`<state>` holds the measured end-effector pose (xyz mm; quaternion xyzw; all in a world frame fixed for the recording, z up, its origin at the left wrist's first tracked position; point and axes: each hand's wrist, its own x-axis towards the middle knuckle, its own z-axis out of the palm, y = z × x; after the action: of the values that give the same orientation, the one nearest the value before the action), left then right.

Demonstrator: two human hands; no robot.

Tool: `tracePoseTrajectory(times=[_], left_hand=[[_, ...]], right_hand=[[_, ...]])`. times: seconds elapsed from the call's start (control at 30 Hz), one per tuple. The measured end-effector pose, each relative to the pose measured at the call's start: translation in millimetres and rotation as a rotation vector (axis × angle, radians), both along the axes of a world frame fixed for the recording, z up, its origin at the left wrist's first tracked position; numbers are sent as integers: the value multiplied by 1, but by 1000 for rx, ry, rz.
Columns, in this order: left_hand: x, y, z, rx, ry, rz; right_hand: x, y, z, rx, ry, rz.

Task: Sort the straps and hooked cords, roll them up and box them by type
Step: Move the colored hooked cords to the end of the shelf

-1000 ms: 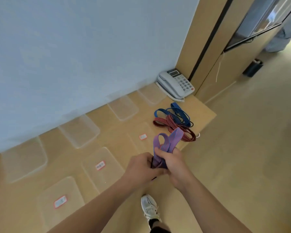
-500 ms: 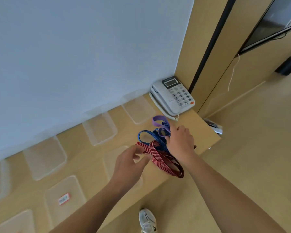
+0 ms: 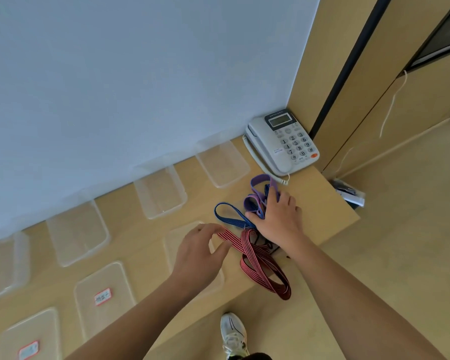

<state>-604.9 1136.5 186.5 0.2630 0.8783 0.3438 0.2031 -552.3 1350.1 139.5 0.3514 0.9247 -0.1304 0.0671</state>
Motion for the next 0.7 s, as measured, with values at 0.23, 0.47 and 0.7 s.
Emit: tracePoseTrajectory(times=[0.23, 0.47, 0.7], left_hand=[[18, -2, -28, -49, 284, -321], [29, -3, -44, -17, 185, -121], [26, -22, -37, -11, 158, -102]], right_hand=[[43, -29, 22, 148, 485, 10], [129, -100, -22, 51, 401, -50], [109, -104, -30, -253, 217, -70]])
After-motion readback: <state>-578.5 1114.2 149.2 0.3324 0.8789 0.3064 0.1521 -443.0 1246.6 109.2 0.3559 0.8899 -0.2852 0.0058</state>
